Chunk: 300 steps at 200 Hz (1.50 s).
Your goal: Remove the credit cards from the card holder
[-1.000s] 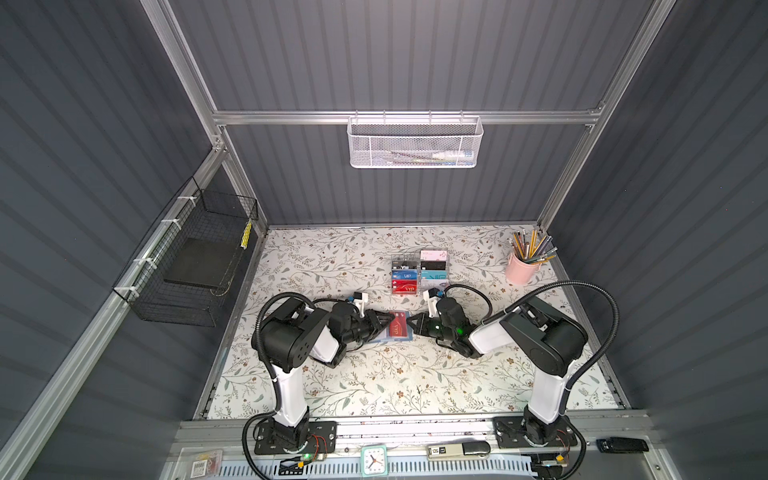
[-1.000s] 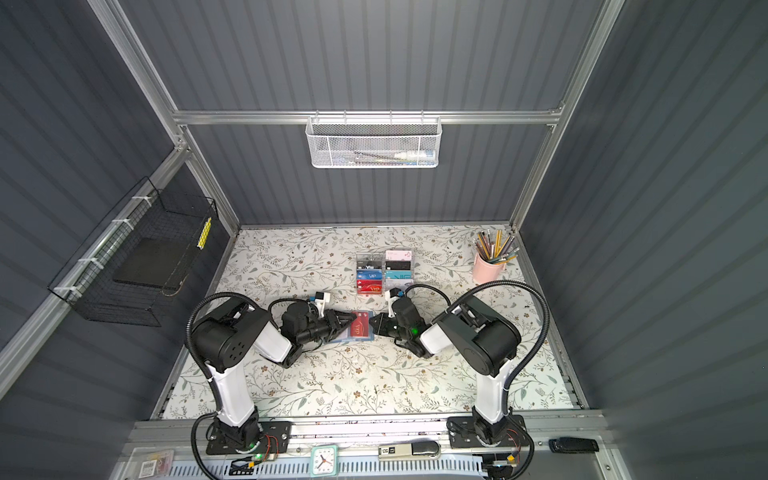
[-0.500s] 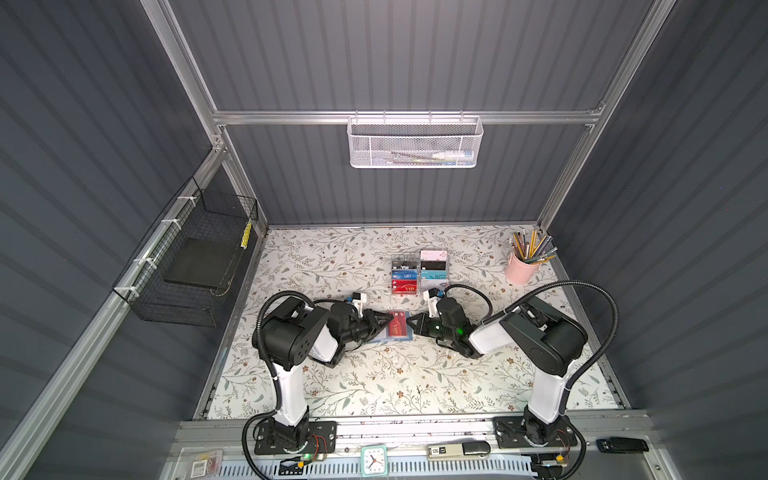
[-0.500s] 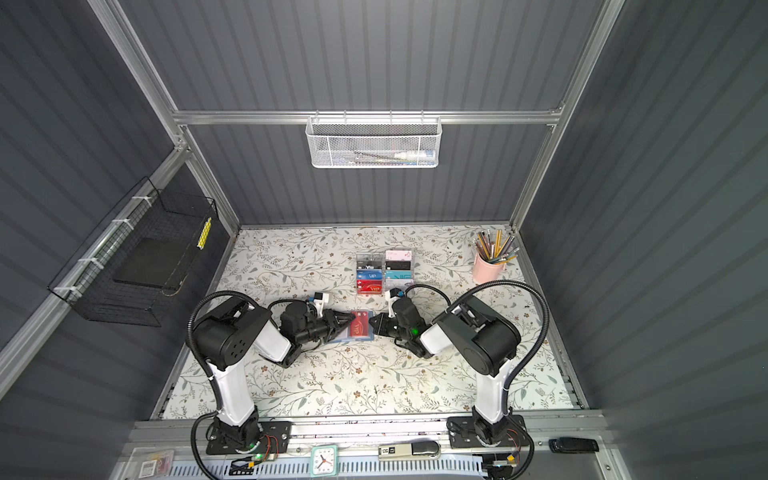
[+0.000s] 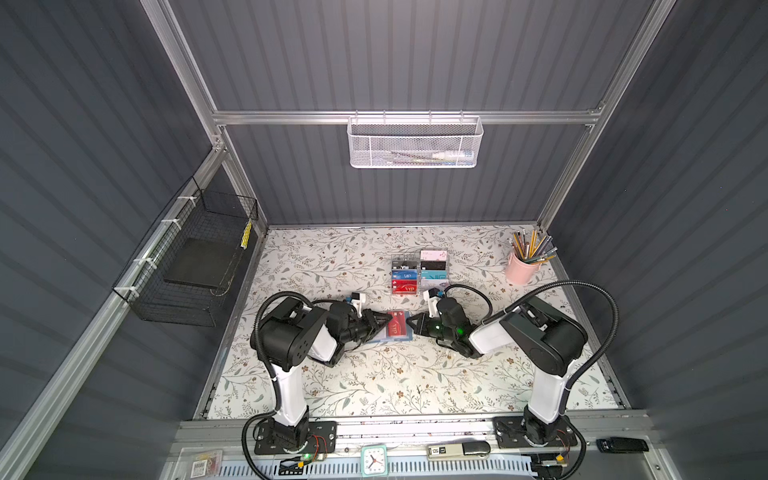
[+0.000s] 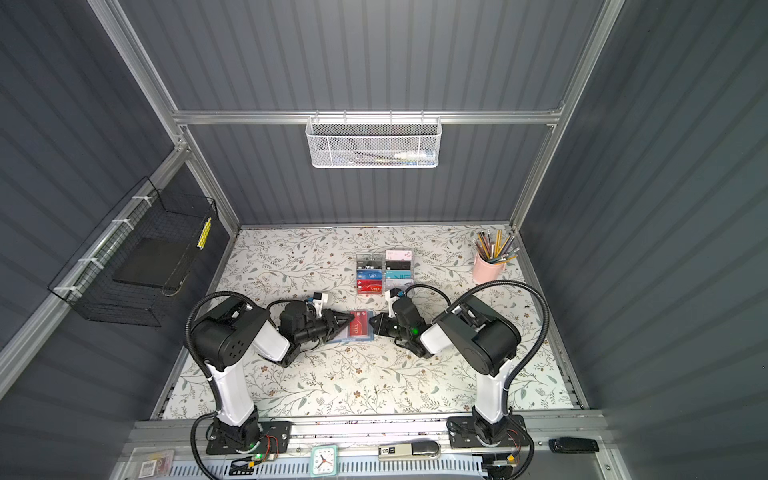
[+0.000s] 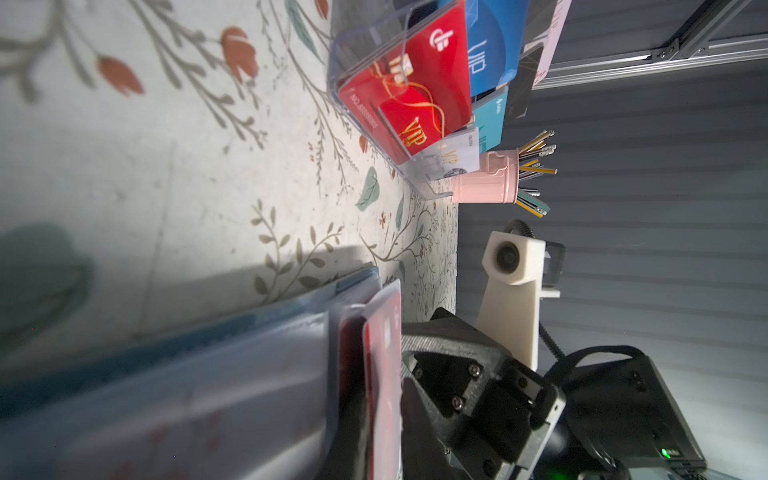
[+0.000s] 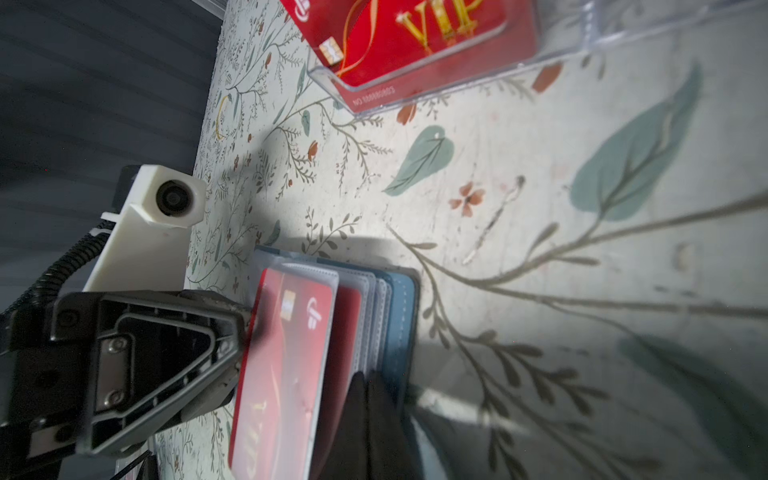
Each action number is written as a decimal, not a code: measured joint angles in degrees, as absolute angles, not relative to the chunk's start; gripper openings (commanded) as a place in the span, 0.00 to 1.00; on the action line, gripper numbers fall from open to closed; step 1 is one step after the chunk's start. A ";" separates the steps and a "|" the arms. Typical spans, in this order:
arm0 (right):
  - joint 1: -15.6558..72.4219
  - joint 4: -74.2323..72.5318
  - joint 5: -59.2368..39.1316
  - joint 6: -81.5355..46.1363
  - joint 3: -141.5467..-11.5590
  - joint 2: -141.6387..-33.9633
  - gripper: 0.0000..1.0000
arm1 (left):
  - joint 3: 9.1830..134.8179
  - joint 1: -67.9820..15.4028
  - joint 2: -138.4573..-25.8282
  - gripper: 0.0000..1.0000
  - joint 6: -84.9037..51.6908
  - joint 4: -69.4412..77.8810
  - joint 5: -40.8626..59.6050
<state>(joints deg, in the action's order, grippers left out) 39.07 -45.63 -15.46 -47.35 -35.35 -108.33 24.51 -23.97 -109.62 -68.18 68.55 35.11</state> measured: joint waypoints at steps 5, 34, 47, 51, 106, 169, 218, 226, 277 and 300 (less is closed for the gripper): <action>39.07 -45.63 -15.46 -47.35 -35.35 -108.33 0.04 | 24.43 -23.88 -109.62 0.16 -68.14 68.58 35.20; 39.07 -45.71 -15.51 -47.37 -35.33 -108.33 0.04 | 24.08 -23.44 -109.60 0.16 -67.68 68.27 35.27; 39.05 -45.84 -15.53 -47.37 -35.27 -108.33 0.04 | 23.99 -23.27 -109.60 0.16 -67.44 68.12 35.38; 39.05 -45.84 -15.53 -47.37 -35.24 -108.33 0.04 | 23.99 -23.18 -109.58 0.16 -67.31 68.10 35.42; 39.03 -46.30 -15.70 -47.40 -35.16 -108.49 0.04 | 23.88 -22.76 -109.21 0.16 -67.07 67.70 35.68; 39.03 -46.98 -15.75 -47.40 -34.92 -108.66 0.04 | 23.62 -22.39 -108.86 0.12 -66.61 67.44 35.68; 38.96 -47.31 -15.97 -47.46 -34.83 -108.81 0.04 | 23.44 -22.37 -107.09 0.04 -65.73 65.23 35.64; 38.96 -47.31 -15.97 -47.46 -34.83 -108.81 0.04 | 23.42 -22.28 -106.69 0.04 -65.49 64.77 35.66; 38.92 -47.31 -16.10 -47.53 -34.83 -108.84 0.05 | 23.40 -22.13 -104.33 0.00 -63.88 61.08 35.57; 38.92 -47.31 -16.10 -47.51 -34.79 -108.81 0.06 | 23.40 -22.13 -102.15 0.00 -62.48 57.91 34.94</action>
